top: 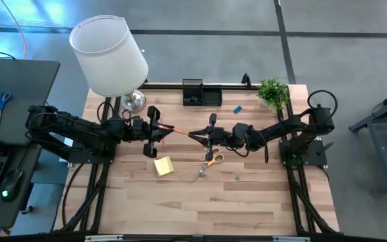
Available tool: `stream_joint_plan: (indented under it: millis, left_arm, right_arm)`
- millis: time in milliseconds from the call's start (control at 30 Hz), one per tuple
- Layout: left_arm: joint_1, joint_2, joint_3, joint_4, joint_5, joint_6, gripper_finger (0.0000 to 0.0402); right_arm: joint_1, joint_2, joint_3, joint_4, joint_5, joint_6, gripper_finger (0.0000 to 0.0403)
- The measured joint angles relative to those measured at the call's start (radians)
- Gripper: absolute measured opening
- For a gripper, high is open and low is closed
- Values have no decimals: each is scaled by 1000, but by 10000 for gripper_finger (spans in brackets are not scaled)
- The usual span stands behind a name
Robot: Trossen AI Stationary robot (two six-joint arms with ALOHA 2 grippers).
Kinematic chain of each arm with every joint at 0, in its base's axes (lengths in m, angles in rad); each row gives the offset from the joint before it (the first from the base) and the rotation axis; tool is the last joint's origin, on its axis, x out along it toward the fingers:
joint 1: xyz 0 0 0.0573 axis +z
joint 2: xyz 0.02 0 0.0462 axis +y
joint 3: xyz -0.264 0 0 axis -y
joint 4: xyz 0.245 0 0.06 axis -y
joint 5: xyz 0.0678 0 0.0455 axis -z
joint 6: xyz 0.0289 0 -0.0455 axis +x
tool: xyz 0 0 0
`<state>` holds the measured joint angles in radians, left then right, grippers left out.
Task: Pick and place office supplies into organizer
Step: Put the right pencil into the desk organizer
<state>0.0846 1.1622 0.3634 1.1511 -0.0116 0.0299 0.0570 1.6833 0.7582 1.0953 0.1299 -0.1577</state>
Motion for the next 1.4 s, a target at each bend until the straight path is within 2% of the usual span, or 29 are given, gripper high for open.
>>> stream_joint_plan:
  millis: [267, 433, 633, 833, 1033, 1167, 1267, 1400]
  left_arm:
    - [-1, 0, 0, -12, 0, 1, 1]
    - [-1, -2, 0, -79, 7, 15, 1]
    - [-1, -22, 0, -121, 7, 18, 0]
    - [-1, -104, 0, -315, 6, 54, 0]
    - [0, -183, 0, -446, 17, 69, 0]
    - [0, -201, 0, -447, 30, 68, 0]
    - [0, -201, 0, -449, 29, 68, 0]
    - [0, -201, 0, -445, 26, 67, 0]
  right_arm:
    - [0, 0, 0, -13, 0, 2, 47]
    - [-1, -2, 0, -71, -53, -12, 56]
    - [-1, -3, 0, -141, -45, -31, 107]
    - [1, -3, 0, -143, -41, -45, 163]
    - [2, -10, 0, -142, -21, -45, 186]
    - [2, -7, 0, -143, -18, -44, 158]
    - [2, -7, 0, -145, -26, -51, 107]
    - [1, -7, 0, -154, -27, -59, 20]
